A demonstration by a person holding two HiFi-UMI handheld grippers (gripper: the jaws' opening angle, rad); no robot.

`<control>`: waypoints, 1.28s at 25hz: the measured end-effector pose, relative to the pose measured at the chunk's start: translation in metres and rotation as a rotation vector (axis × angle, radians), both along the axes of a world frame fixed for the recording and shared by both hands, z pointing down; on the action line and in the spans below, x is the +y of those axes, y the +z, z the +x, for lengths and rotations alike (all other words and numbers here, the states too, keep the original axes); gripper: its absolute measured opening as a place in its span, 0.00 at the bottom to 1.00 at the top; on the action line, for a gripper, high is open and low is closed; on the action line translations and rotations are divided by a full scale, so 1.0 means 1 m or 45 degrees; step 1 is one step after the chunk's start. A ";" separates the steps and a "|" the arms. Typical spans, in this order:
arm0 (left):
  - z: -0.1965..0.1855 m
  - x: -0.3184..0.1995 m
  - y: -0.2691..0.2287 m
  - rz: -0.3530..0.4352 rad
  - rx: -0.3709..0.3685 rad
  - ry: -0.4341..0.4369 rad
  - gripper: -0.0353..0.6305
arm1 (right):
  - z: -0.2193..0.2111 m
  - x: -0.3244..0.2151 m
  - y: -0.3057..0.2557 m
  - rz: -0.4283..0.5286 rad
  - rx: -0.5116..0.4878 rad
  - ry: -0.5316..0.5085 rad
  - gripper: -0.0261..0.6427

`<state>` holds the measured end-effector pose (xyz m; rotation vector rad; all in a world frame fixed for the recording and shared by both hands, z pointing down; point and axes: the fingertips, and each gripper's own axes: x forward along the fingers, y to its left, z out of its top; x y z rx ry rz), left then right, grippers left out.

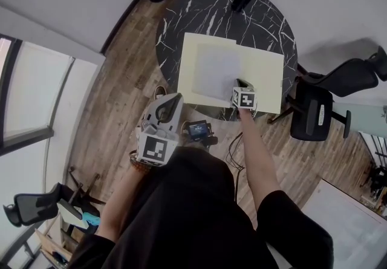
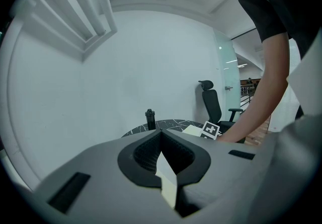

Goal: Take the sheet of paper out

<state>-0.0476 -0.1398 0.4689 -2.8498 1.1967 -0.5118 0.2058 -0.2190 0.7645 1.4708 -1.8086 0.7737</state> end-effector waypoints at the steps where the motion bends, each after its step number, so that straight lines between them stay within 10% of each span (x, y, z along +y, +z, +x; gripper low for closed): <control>1: 0.000 0.000 0.000 -0.005 0.006 -0.004 0.04 | 0.001 0.000 -0.002 0.003 0.007 0.002 0.04; 32: 0.042 0.017 0.000 0.014 0.002 0.087 0.04 | 0.053 0.010 -0.044 0.167 -0.073 0.128 0.04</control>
